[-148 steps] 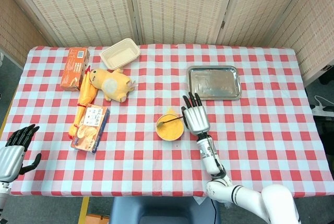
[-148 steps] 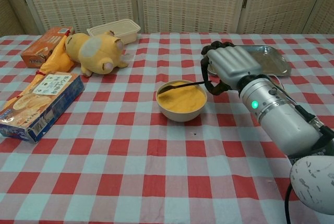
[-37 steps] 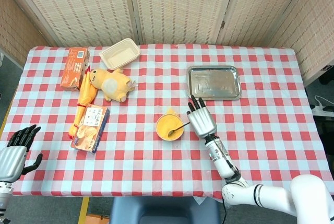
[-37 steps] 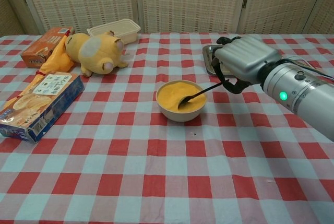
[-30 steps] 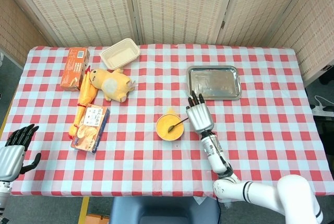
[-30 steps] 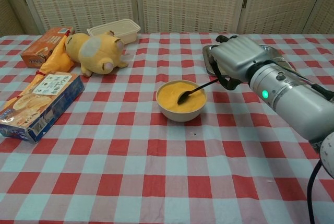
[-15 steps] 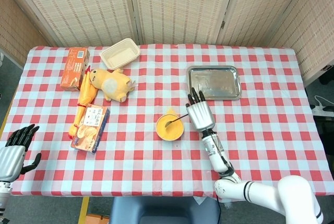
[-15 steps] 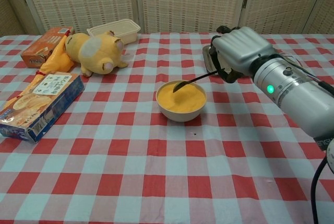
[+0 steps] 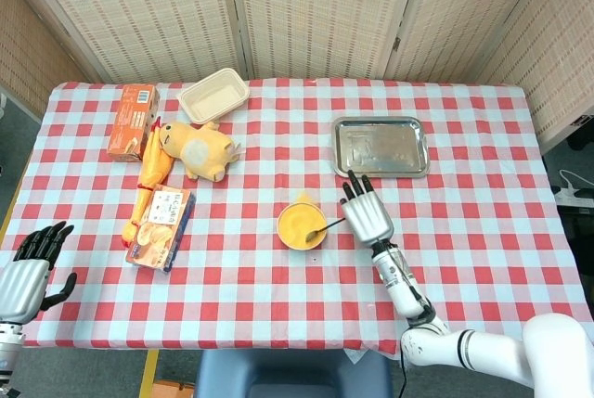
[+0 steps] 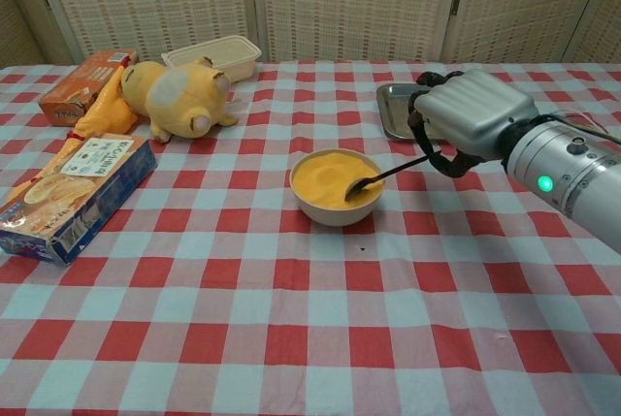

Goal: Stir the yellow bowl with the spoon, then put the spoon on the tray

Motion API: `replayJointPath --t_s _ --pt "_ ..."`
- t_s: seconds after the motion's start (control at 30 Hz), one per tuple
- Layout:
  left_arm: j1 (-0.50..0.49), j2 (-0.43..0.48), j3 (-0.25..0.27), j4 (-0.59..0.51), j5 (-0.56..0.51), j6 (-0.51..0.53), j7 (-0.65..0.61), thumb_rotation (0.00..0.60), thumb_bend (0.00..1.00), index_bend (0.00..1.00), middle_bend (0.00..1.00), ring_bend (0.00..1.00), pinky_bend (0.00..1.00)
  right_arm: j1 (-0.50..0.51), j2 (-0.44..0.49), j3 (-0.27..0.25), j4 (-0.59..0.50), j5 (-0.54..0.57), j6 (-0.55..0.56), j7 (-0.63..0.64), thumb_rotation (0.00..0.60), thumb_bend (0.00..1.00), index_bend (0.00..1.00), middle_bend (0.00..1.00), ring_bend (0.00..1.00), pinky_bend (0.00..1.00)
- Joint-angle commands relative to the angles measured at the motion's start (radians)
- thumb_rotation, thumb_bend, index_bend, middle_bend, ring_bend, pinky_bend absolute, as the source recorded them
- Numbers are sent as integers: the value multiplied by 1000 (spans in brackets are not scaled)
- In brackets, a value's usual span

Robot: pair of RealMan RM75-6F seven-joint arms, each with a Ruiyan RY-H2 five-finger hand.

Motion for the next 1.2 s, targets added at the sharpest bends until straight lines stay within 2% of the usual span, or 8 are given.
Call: replayJointPath --t_s 0.03,0.5,0.67,0.9,1.2 --pt "0 0 1 1 1 -1 -1 600 445 0 0 0 74 9 -13 5 19 6 -8 -6 600 873 1000 225 20 163" --pt "-2 14 2 6 6 -6 -38 600 447 0 0 0 74 84 -139 80 192 40 -35 -18 600 873 1000 225 25 163" --pt "1 17 1 8 7 0 -47 600 447 0 0 0 75 78 -140 80 189 8 -4 20 600 873 1000 225 24 163" --pt "4 18 5 5 15 8 -47 600 447 0 0 0 75 53 -93 76 117 -15 30 37 600 873 1000 225 25 163" --pt "-6 17 1 10 -1 -17 -53 600 446 0 0 0 75 124 -162 123 236 38 -41 -7 600 873 999 227 33 164"
